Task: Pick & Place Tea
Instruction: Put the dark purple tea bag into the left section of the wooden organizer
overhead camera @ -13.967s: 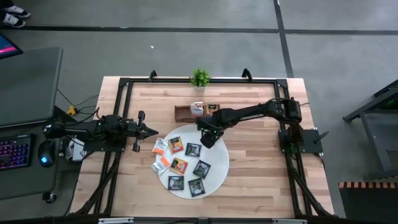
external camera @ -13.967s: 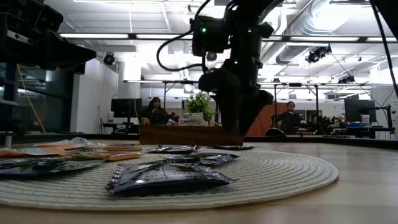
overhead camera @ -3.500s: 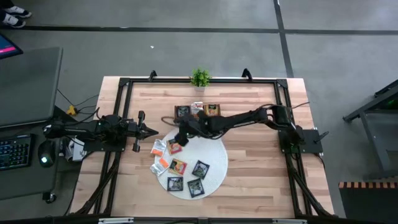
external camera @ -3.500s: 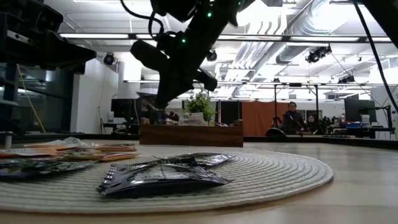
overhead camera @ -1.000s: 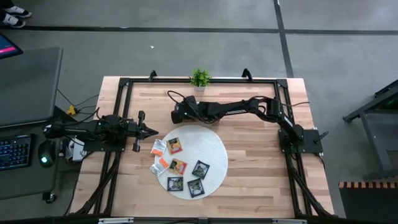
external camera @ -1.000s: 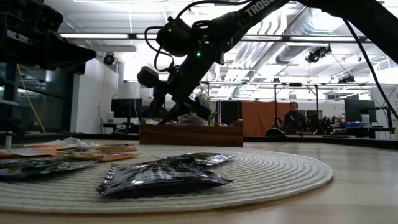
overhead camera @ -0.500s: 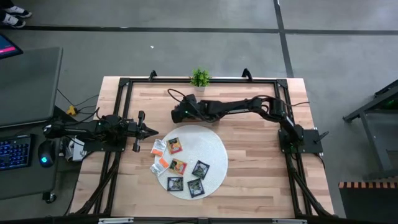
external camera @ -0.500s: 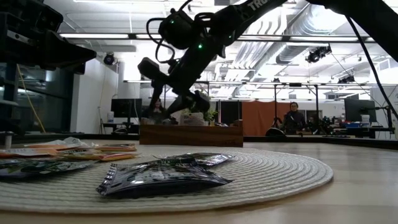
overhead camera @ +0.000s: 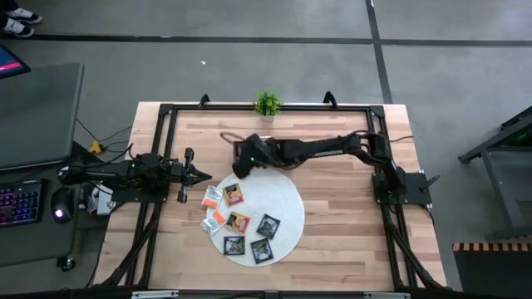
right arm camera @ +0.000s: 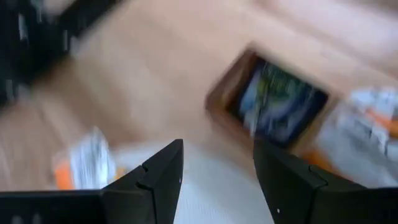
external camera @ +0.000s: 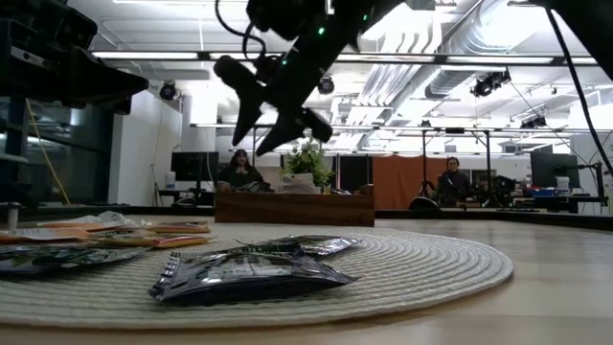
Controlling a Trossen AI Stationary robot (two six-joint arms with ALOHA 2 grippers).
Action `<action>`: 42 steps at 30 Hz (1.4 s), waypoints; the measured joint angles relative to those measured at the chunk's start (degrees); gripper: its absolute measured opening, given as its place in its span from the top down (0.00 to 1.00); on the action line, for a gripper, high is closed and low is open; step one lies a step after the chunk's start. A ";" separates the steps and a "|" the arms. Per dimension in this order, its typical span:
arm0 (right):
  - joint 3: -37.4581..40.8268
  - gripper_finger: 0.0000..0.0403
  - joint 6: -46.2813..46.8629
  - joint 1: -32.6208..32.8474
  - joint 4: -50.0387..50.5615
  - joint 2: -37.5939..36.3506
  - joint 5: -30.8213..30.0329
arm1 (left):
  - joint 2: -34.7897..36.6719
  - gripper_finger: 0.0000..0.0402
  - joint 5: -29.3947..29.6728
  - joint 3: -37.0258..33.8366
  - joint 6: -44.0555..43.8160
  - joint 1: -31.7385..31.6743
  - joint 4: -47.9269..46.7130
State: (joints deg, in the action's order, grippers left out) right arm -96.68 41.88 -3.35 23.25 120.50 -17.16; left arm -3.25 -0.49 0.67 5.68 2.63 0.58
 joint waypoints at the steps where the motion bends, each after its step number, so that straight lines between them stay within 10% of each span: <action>1: 0.00 0.53 -1.55 0.74 2.03 -0.35 1.00 | 0.00 1.00 0.00 0.00 0.02 0.00 0.00; 23: 0.00 0.53 -50.41 15.28 24.12 -4.25 23.59 | -0.02 1.00 0.00 0.00 0.02 0.00 0.00; 42: 0.09 0.53 -78.52 17.99 24.54 1.02 26.96 | -0.01 1.00 0.00 0.00 0.01 -0.01 0.00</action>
State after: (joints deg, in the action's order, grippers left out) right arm -96.60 -36.64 14.64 47.78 121.51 9.81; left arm -3.26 -0.49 0.67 5.69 2.63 0.58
